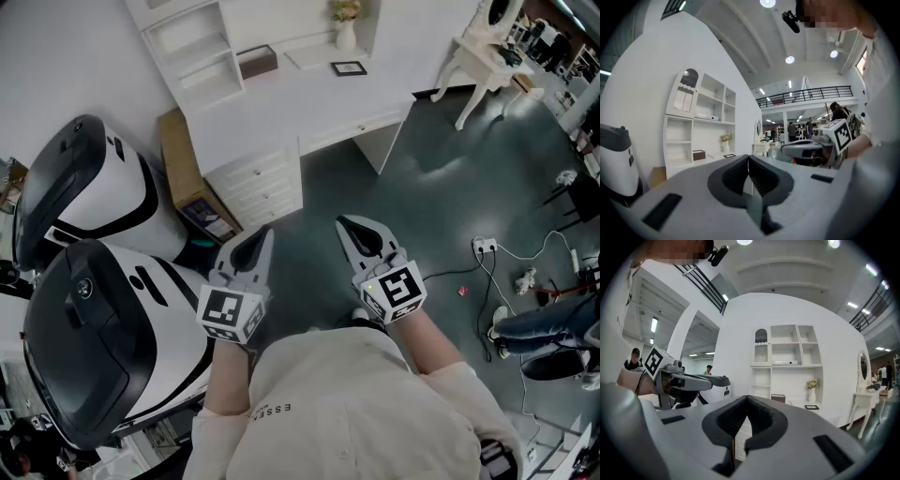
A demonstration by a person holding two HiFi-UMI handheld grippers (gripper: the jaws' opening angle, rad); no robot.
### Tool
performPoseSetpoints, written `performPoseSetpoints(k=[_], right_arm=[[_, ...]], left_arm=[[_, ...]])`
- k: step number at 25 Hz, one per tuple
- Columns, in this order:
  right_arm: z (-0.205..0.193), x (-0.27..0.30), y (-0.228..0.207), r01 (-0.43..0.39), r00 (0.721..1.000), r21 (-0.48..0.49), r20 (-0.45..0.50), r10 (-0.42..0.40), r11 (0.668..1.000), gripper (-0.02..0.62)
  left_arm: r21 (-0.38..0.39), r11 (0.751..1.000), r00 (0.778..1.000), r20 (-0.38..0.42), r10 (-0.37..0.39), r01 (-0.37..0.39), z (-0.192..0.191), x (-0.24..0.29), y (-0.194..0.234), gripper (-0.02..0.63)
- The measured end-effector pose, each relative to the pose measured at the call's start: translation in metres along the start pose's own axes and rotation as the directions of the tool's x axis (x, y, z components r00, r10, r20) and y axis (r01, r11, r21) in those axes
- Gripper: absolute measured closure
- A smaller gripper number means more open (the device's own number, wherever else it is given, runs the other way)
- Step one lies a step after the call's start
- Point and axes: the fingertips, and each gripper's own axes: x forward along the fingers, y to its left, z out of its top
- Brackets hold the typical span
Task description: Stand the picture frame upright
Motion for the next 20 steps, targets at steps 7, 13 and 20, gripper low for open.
performPoseSetpoints(k=[7,13,20], right_arm=[[-0.002,0.004,-0.006,0.000,1.000,0.005,-0.011,0.000,1.000,0.580],[0.001,0.008,-0.007,-0.002,1.000,0.005,-0.003,0.002,1.000,0.580],[-0.018,0.016,-0.020,0.071,0.996,0.050,-0.063,-0.068,0.996,0.377]], left_arm=[[-0.010,1.000,1.000,0.000,-0.007,0.007,-0.002,0.008,0.002,0.604],[-0.031,0.999,1.000,0.009,-0.025,0.025,-0.002,0.014,0.002,0.604],[-0.057,0.998,1.000,-0.009,-0.003,0.003,-0.020,0.018,0.020,0.380]])
